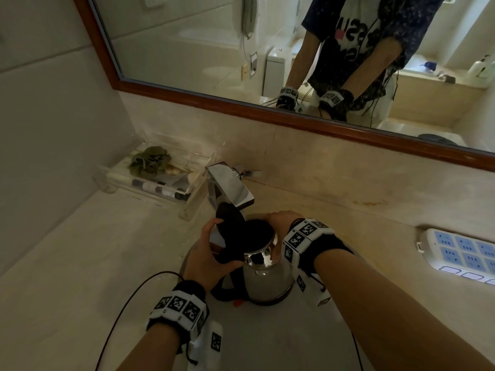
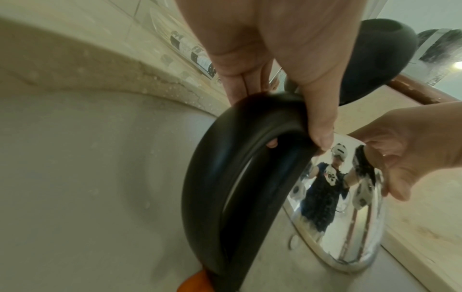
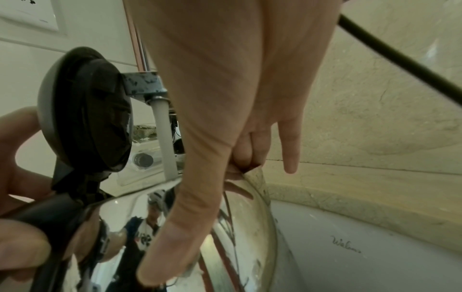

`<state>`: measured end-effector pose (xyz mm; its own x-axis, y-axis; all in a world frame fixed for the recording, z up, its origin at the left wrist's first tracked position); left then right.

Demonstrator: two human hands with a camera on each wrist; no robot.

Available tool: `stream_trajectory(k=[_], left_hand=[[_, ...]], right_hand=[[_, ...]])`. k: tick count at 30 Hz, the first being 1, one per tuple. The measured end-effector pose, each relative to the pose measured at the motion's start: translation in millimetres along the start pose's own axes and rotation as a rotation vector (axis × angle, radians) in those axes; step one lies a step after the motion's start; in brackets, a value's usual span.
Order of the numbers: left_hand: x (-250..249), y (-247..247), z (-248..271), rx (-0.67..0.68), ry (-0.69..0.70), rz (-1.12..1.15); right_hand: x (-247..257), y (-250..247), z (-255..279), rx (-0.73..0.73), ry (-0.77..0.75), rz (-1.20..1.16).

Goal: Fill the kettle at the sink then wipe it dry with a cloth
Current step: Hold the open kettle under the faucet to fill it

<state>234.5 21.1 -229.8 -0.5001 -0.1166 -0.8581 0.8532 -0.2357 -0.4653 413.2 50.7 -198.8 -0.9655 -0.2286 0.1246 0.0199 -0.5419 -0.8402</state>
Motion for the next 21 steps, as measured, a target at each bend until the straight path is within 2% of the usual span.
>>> stream_trajectory(k=[16,21], left_hand=[[0,0,2,-0.002,-0.007,-0.003],[-2,0,4,-0.005,-0.009,-0.004]], right_hand=[[5,-5,7,0.045,0.032,-0.028],[5,-6,11,0.01,0.018,-0.029]])
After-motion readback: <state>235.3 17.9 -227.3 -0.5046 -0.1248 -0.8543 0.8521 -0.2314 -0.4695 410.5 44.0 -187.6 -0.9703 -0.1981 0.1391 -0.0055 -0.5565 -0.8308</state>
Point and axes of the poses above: each hand's wrist, its own z-axis away from the middle knuckle, its own y-axis out of the palm, x = y × z, the point moved 5 cm from there along -z, towards the middle knuckle, and after that the axes turned 11 degrees about -y, right-handed, at the moved point
